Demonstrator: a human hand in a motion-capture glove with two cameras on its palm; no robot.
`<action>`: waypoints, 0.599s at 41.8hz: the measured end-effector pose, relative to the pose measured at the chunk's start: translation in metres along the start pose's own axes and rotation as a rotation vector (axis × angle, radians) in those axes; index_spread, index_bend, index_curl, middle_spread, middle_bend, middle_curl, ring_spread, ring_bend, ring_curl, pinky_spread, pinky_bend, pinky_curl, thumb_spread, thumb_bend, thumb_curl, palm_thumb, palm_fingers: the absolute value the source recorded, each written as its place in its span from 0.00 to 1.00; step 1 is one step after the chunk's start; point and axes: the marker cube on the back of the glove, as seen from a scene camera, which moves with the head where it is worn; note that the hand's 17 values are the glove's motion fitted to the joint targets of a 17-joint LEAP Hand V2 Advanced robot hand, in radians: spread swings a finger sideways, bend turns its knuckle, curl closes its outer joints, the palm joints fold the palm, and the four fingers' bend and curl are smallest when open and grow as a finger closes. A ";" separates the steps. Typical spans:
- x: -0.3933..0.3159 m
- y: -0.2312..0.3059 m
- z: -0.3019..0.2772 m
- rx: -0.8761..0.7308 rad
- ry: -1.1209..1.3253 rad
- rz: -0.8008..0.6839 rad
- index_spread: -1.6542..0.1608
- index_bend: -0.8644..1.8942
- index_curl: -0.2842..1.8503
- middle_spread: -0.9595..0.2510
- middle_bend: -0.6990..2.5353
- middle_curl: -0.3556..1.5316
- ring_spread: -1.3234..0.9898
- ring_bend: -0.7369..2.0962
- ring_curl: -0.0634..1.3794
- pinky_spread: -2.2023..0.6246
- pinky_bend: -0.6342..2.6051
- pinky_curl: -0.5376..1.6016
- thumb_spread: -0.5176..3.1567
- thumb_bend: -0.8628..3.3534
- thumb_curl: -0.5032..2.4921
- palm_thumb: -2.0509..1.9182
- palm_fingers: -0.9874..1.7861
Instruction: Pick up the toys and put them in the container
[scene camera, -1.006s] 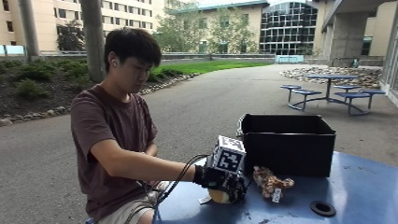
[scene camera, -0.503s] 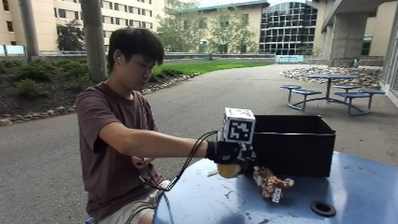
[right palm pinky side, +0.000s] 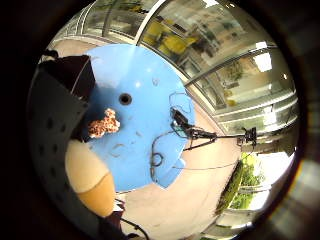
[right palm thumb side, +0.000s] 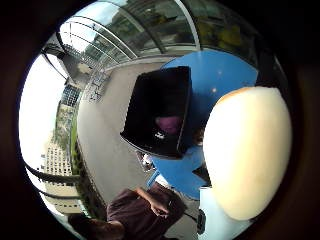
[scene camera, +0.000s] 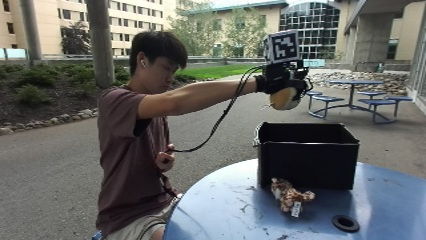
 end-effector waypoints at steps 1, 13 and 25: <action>-0.011 -0.006 -0.001 0.002 -0.005 -0.009 0.72 0.66 0.46 0.54 0.59 0.61 0.40 0.75 0.53 0.66 0.57 0.50 0.26 0.24 0.52 0.68 0.62; -0.124 -0.063 0.031 -0.041 0.006 -0.196 0.71 0.66 0.51 0.52 0.59 0.65 0.40 0.76 0.55 0.66 0.59 0.51 0.24 0.23 0.53 0.68 0.59; -0.201 -0.093 0.076 -0.074 -0.069 -0.241 0.69 0.65 0.56 0.51 0.59 0.68 0.40 0.77 0.56 0.66 0.61 0.51 0.23 0.22 0.55 0.68 0.56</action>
